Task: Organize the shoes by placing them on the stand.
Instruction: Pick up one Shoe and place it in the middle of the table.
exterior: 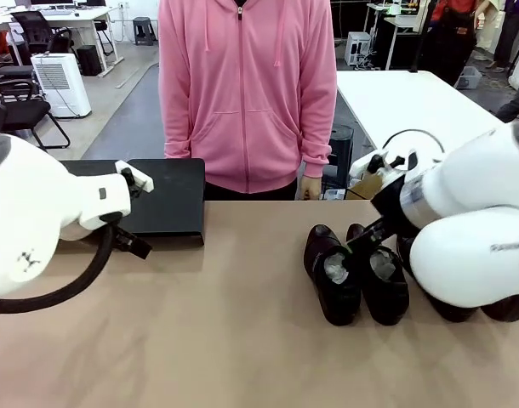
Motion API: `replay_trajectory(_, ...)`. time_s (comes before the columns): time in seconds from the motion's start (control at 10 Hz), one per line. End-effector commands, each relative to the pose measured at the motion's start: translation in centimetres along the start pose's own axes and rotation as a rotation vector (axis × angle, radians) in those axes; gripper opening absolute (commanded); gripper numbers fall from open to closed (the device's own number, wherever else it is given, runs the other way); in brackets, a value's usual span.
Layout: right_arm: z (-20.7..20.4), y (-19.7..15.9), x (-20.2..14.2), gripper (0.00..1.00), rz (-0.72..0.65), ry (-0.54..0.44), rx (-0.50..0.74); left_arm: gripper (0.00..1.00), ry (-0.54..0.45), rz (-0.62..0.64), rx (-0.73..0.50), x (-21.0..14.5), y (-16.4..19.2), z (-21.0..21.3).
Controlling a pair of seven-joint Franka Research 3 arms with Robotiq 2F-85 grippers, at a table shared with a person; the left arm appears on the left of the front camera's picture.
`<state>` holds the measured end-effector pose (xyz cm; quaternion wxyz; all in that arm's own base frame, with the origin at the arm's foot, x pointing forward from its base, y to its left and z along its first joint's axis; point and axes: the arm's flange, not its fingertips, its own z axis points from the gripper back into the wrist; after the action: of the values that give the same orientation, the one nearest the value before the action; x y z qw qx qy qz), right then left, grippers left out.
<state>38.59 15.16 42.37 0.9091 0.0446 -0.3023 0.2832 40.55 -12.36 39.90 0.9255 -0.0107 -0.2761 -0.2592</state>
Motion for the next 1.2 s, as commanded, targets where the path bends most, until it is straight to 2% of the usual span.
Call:
replay_trajectory(0.0, 5.5, -2.2, -1.2, 1.00, -0.005, -0.040, 0.070, 1.00, -0.005, 0.051, -0.084, -1.7, 2.1, 5.2)
replay_trajectory(0.2, 9.6, -4.9, -1.6, 1.00, -0.034, -0.082, 0.125, 1.00, -0.071, 0.093, -0.194, -1.8, 4.7, 9.7)
replay_trajectory(0.5, 14.0, -8.5, -3.8, 1.00, -0.077, -0.145, 0.171, 1.00, -0.164, 0.148, -0.235, -3.9, 9.0, 14.8)
replay_trajectory(0.6, 14.5, -9.1, -4.3, 1.00, -0.099, -0.167, 0.185, 1.00, -0.176, 0.175, -0.219, -3.8, 9.5, 15.4)
replay_trajectory(0.7, 13.9, -9.1, -4.0, 1.00, -0.140, -0.178, 0.121, 1.00, -0.190, 0.216, -0.127, -3.3, 9.7, 15.1)
replay_trajectory(0.8, 14.6, -8.7, -2.8, 1.00, -0.100, -0.146, 0.150, 1.00, -0.163, 0.169, -0.211, -3.4, 9.2, 15.7)
replay_trajectory(1.0, 15.1, -9.5, -3.3, 1.00, -0.125, -0.156, 0.140, 1.00, -0.175, 0.194, -0.176, -3.9, 10.2, 16.3)
replay_trajectory(1.1, 14.9, -8.8, -3.0, 1.00, -0.083, -0.104, 0.208, 1.00, -0.133, 0.147, -0.232, -3.7, 8.9, 15.5)
